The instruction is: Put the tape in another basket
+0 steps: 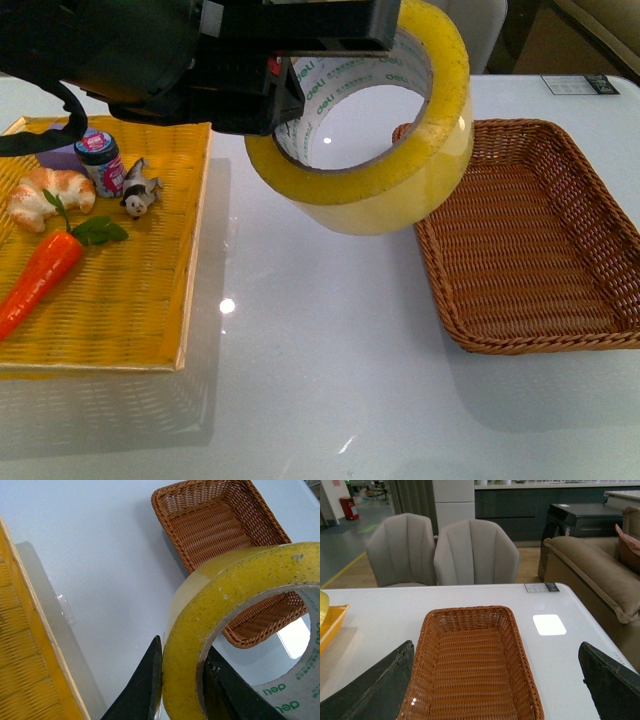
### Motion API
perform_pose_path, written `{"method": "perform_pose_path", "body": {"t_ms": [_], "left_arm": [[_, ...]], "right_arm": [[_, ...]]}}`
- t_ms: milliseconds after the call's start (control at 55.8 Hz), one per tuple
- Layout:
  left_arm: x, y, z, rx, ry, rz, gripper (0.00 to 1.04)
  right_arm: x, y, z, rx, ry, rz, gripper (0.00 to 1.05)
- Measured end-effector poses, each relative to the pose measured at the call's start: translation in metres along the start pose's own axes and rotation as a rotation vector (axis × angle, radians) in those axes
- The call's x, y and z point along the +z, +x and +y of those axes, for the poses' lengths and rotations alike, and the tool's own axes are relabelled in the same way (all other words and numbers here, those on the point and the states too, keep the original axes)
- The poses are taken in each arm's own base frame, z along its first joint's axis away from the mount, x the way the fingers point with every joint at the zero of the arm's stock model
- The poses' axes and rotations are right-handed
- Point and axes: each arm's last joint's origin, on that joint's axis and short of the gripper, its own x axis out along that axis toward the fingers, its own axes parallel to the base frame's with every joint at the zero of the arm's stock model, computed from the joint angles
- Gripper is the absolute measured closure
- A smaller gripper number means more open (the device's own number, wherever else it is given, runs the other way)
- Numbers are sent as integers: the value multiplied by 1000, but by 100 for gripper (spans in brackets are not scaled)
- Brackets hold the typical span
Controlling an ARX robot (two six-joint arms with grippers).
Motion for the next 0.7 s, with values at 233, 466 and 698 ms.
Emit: {"method": "perform_pose_path", "body": {"t_ms": [233,466,698], "left_arm": [[-2,0,-5,-4,9,20,90],[-1,0,-12,-23,21,25,90],[-1,0,-16,-32,25,31,90]], "right_arm": [[-1,4,-2,-35,118,390,9],[31,38,2,132,358,420,9],[32,63,44,459,503,395,9]]}}
